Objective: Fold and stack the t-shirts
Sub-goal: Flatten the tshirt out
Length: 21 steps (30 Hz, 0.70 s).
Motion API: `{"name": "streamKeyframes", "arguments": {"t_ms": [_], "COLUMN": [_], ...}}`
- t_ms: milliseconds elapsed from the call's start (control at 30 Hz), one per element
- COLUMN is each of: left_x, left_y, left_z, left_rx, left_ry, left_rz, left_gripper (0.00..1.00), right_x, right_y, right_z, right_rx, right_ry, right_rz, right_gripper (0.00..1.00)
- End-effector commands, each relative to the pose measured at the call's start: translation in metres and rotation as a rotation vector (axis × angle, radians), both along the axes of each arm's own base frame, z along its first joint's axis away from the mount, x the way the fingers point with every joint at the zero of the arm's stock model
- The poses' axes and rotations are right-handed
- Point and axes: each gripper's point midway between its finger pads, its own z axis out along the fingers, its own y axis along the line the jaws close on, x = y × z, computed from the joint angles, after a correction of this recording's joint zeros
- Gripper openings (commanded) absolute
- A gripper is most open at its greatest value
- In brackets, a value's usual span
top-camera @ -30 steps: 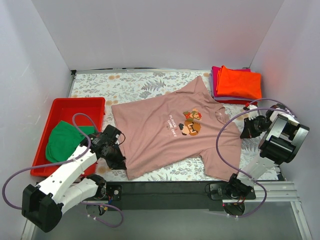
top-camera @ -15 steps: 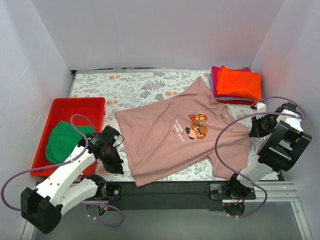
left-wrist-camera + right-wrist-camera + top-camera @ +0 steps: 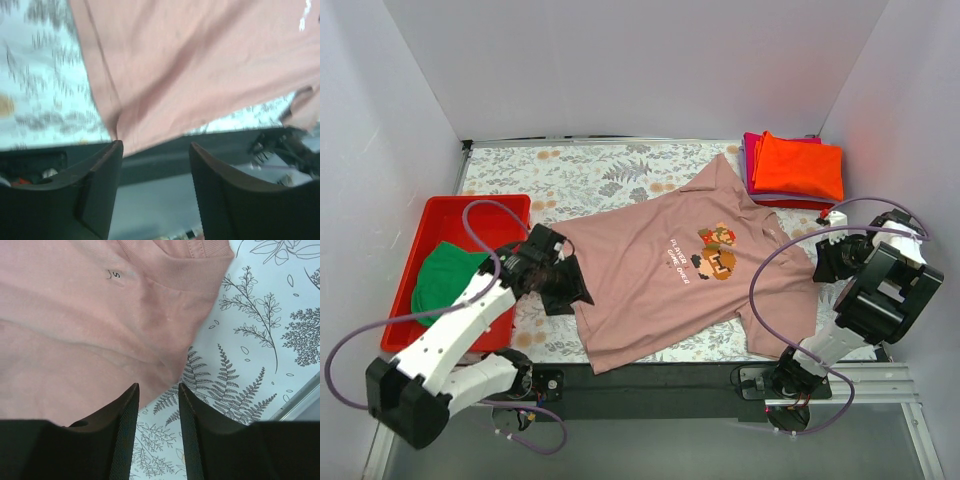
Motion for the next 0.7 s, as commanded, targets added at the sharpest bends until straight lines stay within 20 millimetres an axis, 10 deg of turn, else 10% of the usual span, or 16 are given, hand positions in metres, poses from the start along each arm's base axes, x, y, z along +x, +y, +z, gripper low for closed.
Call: {"name": "streamKeyframes", "arguments": {"t_ms": [0,367,667], "left_x": [0.069,0.236,0.23], "left_y": [-0.008,0.045,0.029], "left_z": [-0.012,-0.047,-0.103], "left_rx": [0.103,0.165,0.101], "left_ry": [-0.159,-0.202,-0.026], "left_rz": [-0.049,0.097,0.031], "left_gripper": [0.55,0.45,0.38], "right_x": [0.012,0.052,0.116], "right_y": [0.001,0.051,0.094], "right_z": [0.03,0.063,0.04], "right_rx": [0.006,0.119,0.185], "right_ry": [-0.074,-0.16,-0.082], "right_rz": [0.01,0.08,0.079], "right_gripper": [0.44,0.46,0.47]}}
